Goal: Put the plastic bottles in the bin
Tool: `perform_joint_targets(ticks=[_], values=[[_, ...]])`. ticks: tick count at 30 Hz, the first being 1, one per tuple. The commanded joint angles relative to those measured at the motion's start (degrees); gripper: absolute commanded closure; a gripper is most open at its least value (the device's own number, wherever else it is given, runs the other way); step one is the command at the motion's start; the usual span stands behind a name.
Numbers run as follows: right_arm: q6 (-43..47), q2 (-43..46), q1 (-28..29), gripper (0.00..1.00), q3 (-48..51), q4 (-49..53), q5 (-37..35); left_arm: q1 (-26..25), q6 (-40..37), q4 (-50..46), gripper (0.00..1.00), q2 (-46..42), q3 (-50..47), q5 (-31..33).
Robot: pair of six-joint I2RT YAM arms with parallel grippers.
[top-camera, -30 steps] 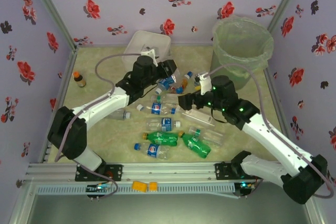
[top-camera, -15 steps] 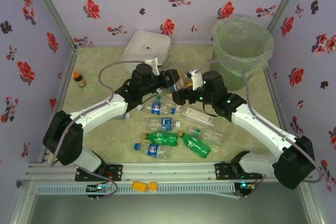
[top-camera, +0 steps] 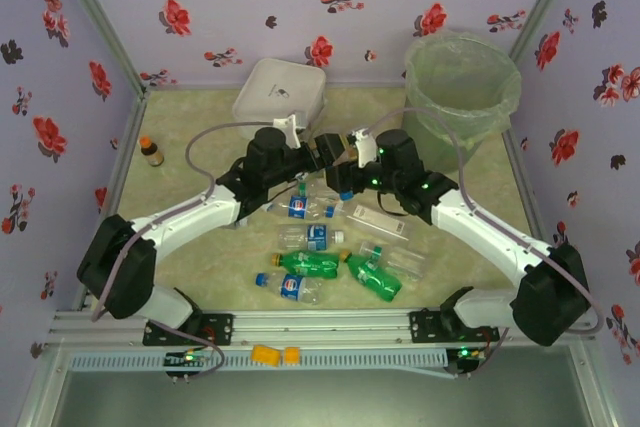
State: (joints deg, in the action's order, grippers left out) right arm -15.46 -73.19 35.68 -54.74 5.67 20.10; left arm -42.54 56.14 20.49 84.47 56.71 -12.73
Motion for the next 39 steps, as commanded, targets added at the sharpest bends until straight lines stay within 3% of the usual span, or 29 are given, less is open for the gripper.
perform_joint_targets(ticks=[1, 13, 19, 29, 35, 39], values=[[-1.2, 1.8, -1.3, 0.52, 0.4, -1.9, -2.9, 1.1, -1.5, -0.3, 0.0, -3.0, 0.2, -2.1], [-1.1, 7.0, -7.2, 0.54, -3.0, 6.5, -8.3, 12.1, -6.0, -4.4, 0.0, -9.1, -9.0, 2.9], [-1.5, 6.2, -13.2, 0.56, -13.2, 11.2, -8.9, 12.6, -12.5, -5.4, 0.0, -12.2, -14.6, 9.0], [-4.8, -3.1, -26.1, 0.57, -32.1, 15.4, -14.6, 13.2, -14.4, -7.6, 0.0, -11.8, -16.7, 9.1], [-6.9, -9.3, -32.3, 0.59, -36.7, 15.6, -18.9, 13.2, -15.3, -6.3, 0.0, -13.4, -18.8, 9.7], [-8.4, -14.0, -35.2, 0.59, -37.5, 16.3, -17.5, 13.3, -16.1, -8.1, 0.0, -15.4, -19.7, 11.9]])
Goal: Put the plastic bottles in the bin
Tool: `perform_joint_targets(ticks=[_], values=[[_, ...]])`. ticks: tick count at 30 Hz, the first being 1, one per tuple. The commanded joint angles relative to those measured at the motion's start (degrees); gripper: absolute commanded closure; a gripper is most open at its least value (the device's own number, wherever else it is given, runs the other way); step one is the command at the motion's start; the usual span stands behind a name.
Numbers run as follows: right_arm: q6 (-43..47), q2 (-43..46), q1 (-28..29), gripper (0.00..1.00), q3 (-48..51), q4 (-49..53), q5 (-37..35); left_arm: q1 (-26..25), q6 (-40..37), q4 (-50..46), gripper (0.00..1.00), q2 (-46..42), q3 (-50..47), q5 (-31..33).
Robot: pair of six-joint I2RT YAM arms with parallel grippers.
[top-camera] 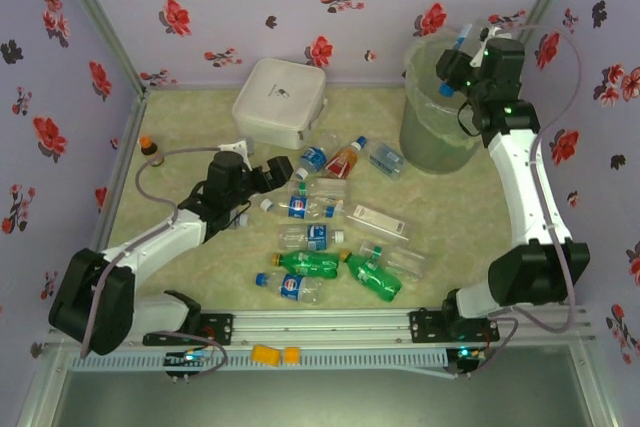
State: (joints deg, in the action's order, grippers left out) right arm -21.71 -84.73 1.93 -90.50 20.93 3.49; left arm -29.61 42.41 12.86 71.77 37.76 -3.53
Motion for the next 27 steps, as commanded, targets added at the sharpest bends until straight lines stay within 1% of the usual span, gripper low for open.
perform_joint_targets(ticks=[1, 4, 9, 10, 13, 18, 23, 27], values=[[-2.4, -3.4, -1.8, 0.59, -1.8, 1.3, -0.4, 0.4, -2.3, -1.1, 0.0, -3.3, -1.1, 3.4], [-2.7, -6.4, -2.7, 0.58, -2.2, 2.1, 0.5, 0.6, -2.0, -2.9, 0.0, -5.1, -1.4, 4.8], [-3.0, -9.7, -3.2, 0.49, -3.7, 3.3, 1.3, 1.0, -1.1, -4.0, 0.0, -6.5, -1.6, 5.8], [-2.9, -10.1, -3.2, 0.46, -4.1, 3.6, 1.6, 0.9, -1.0, -3.8, 0.0, -6.5, -1.6, 5.7], [-2.4, -10.6, -3.3, 0.29, -5.5, 4.7, 1.7, 1.0, -0.5, -3.0, 0.0, -6.1, -1.7, 5.8], [-0.2, -9.3, -3.3, 0.09, -8.8, 8.2, 1.2, 1.0, 0.4, -0.2, 0.0, -5.8, -2.7, 5.8], [1.2, -5.4, -3.1, 0.01, -9.7, 10.3, 2.8, 0.9, 1.1, 0.4, 0.0, -5.0, -2.0, 5.8], [1.6, -0.7, -1.7, 0.0, -6.4, 10.7, 4.6, 1.0, 2.0, 0.9, 0.0, -4.2, -1.5, 5.5]])
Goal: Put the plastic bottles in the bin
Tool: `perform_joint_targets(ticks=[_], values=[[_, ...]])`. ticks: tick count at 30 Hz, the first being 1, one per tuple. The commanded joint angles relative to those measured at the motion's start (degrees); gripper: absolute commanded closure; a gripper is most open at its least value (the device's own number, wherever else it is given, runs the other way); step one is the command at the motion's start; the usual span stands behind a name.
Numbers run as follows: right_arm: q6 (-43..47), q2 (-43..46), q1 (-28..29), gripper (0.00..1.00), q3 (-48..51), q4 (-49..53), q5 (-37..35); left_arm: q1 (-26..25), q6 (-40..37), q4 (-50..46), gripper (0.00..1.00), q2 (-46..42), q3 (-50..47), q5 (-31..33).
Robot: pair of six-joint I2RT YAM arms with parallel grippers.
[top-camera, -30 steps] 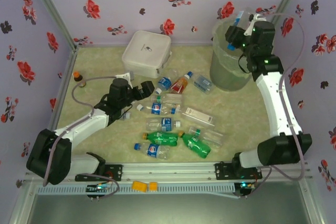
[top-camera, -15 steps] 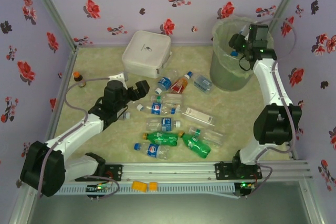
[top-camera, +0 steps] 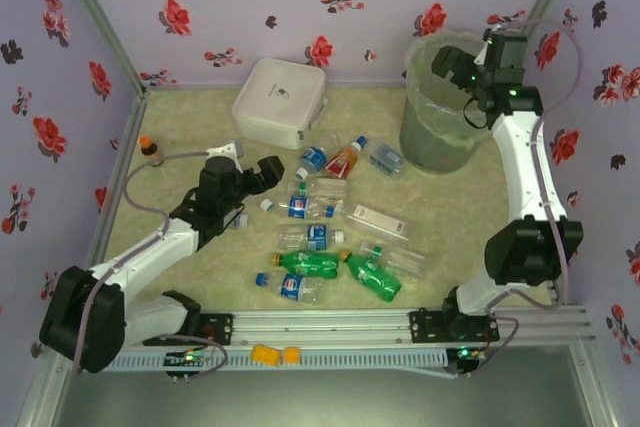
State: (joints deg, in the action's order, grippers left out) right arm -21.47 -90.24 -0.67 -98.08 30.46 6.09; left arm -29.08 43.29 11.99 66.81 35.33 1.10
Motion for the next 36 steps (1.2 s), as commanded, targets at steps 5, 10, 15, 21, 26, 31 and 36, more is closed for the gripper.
perform_joint_targets(ticks=[5, 10, 15, 21, 26, 31, 36], values=[[4.5, 11.0, 7.0, 0.0, 7.8, 2.2, 2.5, 0.4, 2.7, 3.2, 0.0, 1.8, 1.1, 0.8], [6.1, 15.2, 15.5, 0.0, 15.3, 2.6, 2.2, 0.4, 4.3, 3.2, 0.0, 2.9, 1.8, 0.8], [8.1, 13.8, 22.5, 0.0, 21.8, 1.1, 7.6, 0.7, 6.9, 4.1, 0.0, 3.3, 0.7, 1.6], [12.7, 4.7, 25.4, 0.0, 21.1, 5.5, 8.6, 4.6, 9.3, 3.4, 0.0, 1.1, -2.0, 2.1], [18.3, -3.9, 25.5, 0.0, 17.4, 9.0, 6.0, 7.9, 9.0, 1.0, 0.0, -1.8, -3.4, 2.1], [21.9, -13.5, 26.2, 0.01, 9.6, 15.5, -6.8, 9.5, 9.2, 0.2, 0.0, -3.8, -4.6, 2.1], [23.9, -22.0, 26.9, 0.0, 1.6, 20.4, -19.5, 9.7, 9.6, 0.4, 0.0, -3.7, -5.1, 1.9]])
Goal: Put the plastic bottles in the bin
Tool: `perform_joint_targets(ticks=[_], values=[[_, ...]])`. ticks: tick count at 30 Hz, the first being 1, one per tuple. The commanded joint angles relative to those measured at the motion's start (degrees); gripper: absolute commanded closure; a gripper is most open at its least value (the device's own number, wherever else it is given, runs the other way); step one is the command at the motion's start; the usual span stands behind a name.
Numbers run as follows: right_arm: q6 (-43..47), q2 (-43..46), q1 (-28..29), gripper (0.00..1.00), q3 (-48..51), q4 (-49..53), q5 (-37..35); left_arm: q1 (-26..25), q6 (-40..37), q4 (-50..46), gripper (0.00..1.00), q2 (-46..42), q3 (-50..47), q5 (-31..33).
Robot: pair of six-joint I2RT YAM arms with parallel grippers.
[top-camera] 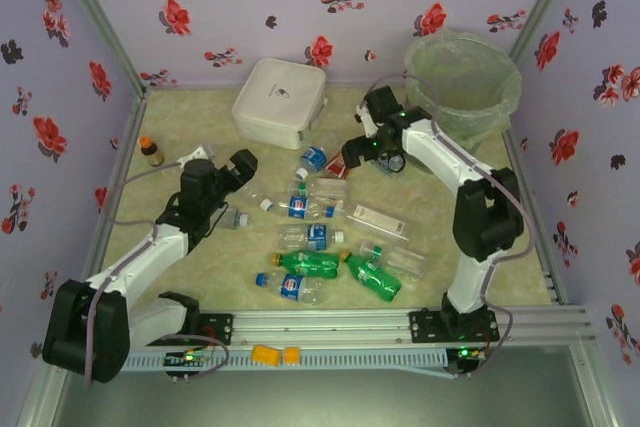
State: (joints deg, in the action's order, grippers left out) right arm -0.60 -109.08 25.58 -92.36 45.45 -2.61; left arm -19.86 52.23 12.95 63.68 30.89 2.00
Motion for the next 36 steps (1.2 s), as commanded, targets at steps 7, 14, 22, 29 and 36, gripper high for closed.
perform_joint_targets(ticks=[7, 14, 22, 29, 36], values=[[4.6, -8.6, 0.9, 0.01, -7.6, 5.1, -15.9, 0.5, 1.4, 1.3, 0.0, 1.9, -0.9, 0.6], [4.8, -11.4, 0.9, 0.04, -6.8, 4.7, -15.6, 0.5, 1.8, 3.1, 0.0, 4.1, -0.5, -1.1], [4.0, -11.7, 0.9, 0.08, -3.8, 3.1, -11.7, 0.5, 0.9, 1.8, 0.0, 3.8, 0.2, -1.2], [3.2, -9.7, 0.9, 0.13, -0.4, 2.2, -7.7, 0.5, 1.5, 1.9, 0.0, 3.9, 0.5, -1.2], [0.3, -2.3, 0.9, 0.18, 5.8, -2.8, 1.3, 0.5, 1.8, 1.2, 0.0, 3.1, 0.5, -1.4]])
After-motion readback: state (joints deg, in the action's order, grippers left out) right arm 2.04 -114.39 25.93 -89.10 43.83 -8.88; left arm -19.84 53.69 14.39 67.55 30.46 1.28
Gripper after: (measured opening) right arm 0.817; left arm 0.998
